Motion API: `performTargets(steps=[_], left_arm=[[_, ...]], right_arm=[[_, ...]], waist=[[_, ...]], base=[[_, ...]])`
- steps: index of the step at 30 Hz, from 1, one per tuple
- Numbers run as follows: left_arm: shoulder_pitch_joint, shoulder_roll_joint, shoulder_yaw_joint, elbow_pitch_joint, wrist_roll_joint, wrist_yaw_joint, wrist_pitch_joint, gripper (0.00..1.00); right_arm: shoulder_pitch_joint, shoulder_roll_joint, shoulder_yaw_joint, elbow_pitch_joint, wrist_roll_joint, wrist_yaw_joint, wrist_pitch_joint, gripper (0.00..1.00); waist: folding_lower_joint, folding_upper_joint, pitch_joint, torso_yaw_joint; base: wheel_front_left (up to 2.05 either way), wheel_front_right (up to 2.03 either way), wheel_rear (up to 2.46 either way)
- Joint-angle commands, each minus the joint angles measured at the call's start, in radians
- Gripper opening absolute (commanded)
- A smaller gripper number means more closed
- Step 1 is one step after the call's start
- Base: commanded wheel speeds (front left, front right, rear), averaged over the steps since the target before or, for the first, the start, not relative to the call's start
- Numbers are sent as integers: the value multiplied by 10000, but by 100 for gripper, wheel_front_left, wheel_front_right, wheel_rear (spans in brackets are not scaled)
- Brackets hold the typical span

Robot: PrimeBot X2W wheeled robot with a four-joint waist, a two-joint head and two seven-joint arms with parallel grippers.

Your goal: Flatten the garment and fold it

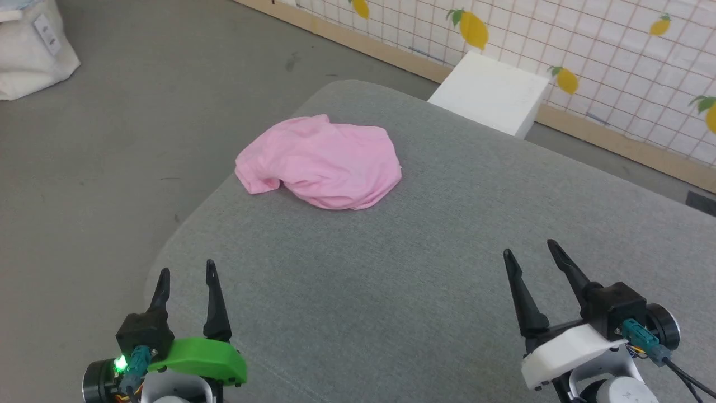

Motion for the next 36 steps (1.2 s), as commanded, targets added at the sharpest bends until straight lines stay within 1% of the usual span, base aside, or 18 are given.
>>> performTargets(steps=[1, 6, 11, 15, 19, 21, 24, 28, 31, 33, 36], left_arm=[[43, 91, -28, 41, -109, 79, -109, 100], [-42, 112, -43, 70, -385, 87, -175, 100], [-682, 345, 101, 91, -852, -147, -80, 100], [-1729, 767, 332, 179, -1179, -424, 340, 100], [-3190, 1309, 747, 556, -1695, -741, 1048, 100], [-4008, 1586, 973, 832, -2061, -945, 1485, 100], [-5229, 2074, 1253, 1288, -2637, -1246, 2419, 100], [-6605, 2591, 1650, 1940, -3496, -1459, 3772, 100], [-7315, 2946, 1900, 2310, -3989, -1396, 4760, 100], [-7741, 3155, 2034, 2611, -4318, -1229, 5592, 100], [-8150, 3299, 2133, 2866, -4697, -987, 6565, 100]], right_arm=[[-156, 12, 33, 21, 68, -14, -95, 100], [-240, 13, 129, 43, 73, -14, -140, 100], [-484, 14, 301, -56, -80, -15, -68, 100], [-875, 15, 438, -272, -292, -15, 82, 100], [-1426, 15, 598, -501, -603, -15, 231, 100], [-1694, 15, 651, -581, -731, -15, 265, 100], [-2096, 13, 714, -679, -897, -15, 293, 100], [-2640, 1, 791, -731, -986, -15, 202, 100], [-2955, 2, 786, -708, -949, -15, 66, 100], [-3131, 4, 807, -616, -925, -15, -28, 100], [-3346, 6, 871, -482, -879, -15, -164, 100]], waist=[[0, 0, 5, 113], [0, 0, 143, 236], [0, 0, 672, 61], [0, 0, 1535, -545], [0, 0, 2724, -1379], [0, 0, 3314, -1783], [0, 0, 4250, -2377], [0, 0, 5235, -3046], [0, 0, 5777, -3464], [0, 0, 6099, -3713], [0, 0, 6414, -3978]], base=[[0, 0, 0], [0, 0, 0], [0, 0, 0], [0, 0, 0], [0, 0, 0], [0, 0, 0], [0, 0, 0], [0, 0, 0], [0, 0, 0], [0, 0, 0], [0, 0, 0]])
